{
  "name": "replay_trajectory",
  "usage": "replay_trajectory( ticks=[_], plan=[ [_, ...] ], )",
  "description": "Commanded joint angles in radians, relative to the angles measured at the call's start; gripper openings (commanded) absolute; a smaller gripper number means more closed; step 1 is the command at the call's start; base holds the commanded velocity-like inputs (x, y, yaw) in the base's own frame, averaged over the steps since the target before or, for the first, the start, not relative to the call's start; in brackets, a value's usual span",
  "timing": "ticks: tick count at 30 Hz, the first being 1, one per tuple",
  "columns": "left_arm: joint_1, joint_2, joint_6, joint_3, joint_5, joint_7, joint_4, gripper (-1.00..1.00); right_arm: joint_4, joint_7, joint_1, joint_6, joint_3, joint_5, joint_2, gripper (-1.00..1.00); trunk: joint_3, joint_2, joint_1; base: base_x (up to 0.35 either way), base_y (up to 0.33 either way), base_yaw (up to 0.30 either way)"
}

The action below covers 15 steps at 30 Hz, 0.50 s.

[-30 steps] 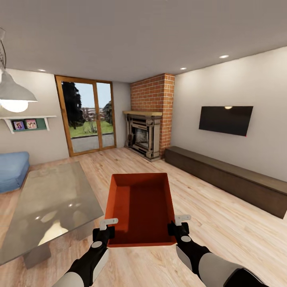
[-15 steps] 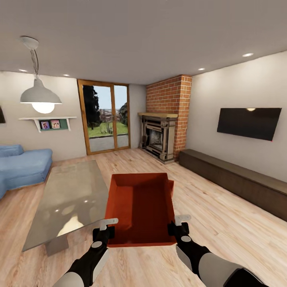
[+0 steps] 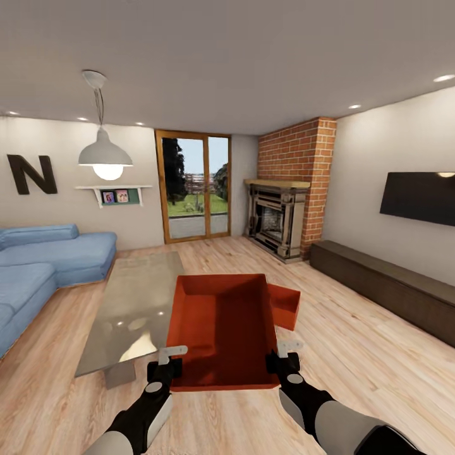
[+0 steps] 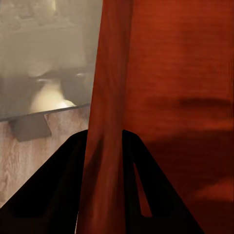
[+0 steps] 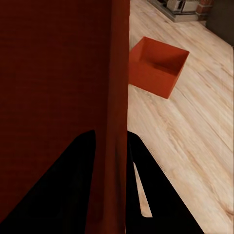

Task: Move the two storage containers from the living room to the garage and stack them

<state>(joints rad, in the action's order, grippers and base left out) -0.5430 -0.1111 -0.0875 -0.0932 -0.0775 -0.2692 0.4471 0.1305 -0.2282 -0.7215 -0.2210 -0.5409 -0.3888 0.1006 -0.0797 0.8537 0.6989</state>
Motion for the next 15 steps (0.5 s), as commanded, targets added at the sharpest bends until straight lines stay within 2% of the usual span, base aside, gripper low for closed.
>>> replay_trajectory(
  ticks=[1, 9, 15],
  plan=[
    [-0.001, 0.0, -0.003, 0.038, -0.035, -0.024, -0.003, -1.0, 0.003, -0.002, -0.001, -0.019, 0.039, 0.005, 0.0, -1.0, -0.001, 0.001, 0.0, 0.0, 0.0, 0.279],
    [-0.002, -0.001, -0.001, 0.038, -0.035, -0.024, -0.004, -1.0, 0.003, -0.002, -0.001, -0.019, 0.039, 0.005, -0.001, -1.0, -0.001, 0.001, 0.0, 0.0, 0.0, 0.264],
    [-0.001, -0.001, -0.001, 0.038, -0.035, -0.024, -0.005, -1.0, 0.003, -0.002, -0.001, -0.018, 0.038, 0.005, 0.0, -1.0, -0.001, 0.001, 0.0, 0.0, 0.0, 0.057]
  ],
)
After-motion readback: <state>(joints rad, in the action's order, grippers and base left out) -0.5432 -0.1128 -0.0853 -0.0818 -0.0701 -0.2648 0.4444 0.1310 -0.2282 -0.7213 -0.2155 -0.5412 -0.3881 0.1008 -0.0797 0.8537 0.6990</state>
